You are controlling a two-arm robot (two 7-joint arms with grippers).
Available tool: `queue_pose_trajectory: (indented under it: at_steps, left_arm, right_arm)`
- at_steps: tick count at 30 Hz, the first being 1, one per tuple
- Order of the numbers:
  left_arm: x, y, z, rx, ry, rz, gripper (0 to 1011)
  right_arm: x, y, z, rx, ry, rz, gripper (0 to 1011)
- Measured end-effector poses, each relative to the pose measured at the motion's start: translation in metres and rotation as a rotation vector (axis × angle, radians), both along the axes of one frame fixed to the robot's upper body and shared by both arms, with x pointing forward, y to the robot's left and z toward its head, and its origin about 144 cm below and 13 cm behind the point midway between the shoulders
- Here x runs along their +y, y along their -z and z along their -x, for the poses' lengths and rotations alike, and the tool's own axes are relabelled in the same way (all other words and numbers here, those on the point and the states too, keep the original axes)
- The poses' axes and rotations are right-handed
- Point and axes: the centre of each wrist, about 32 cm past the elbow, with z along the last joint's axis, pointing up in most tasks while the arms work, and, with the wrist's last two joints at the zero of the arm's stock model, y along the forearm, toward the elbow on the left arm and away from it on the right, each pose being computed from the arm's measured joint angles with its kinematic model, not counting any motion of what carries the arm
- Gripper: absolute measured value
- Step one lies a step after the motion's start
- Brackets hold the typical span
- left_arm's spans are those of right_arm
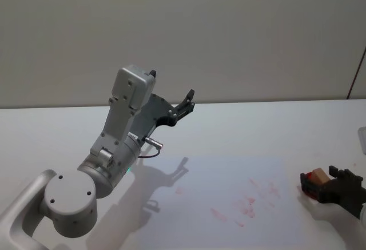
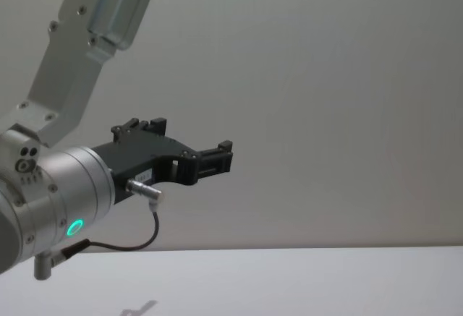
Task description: Use the one hand to pick up the stamp and affix it onto the A4 paper.
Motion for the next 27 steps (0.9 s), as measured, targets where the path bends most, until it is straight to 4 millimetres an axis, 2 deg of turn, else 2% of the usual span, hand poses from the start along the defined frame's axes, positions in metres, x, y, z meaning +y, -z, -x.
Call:
queue_pose_trajectory:
  at_steps: [9,18,27]
  left_arm:
    - [0.0,0.0,0.0,0.0,0.0,0.0,1001]
    - [0.0,0.0,0.0,0.0,0.0,0.0,1001]
    - [0.0,0.0,0.0,0.0,0.0,0.0,1001]
  right_arm:
    - [0.0009,0.0003,-0.0009,0.001,0.001,0.008,543]
    - [0.0016,0.0004,-0.0012,0.001,0.006,0.012,229]
    - [0.0015,0.0003,-0.0013,0.001,0.012,0.013,216]
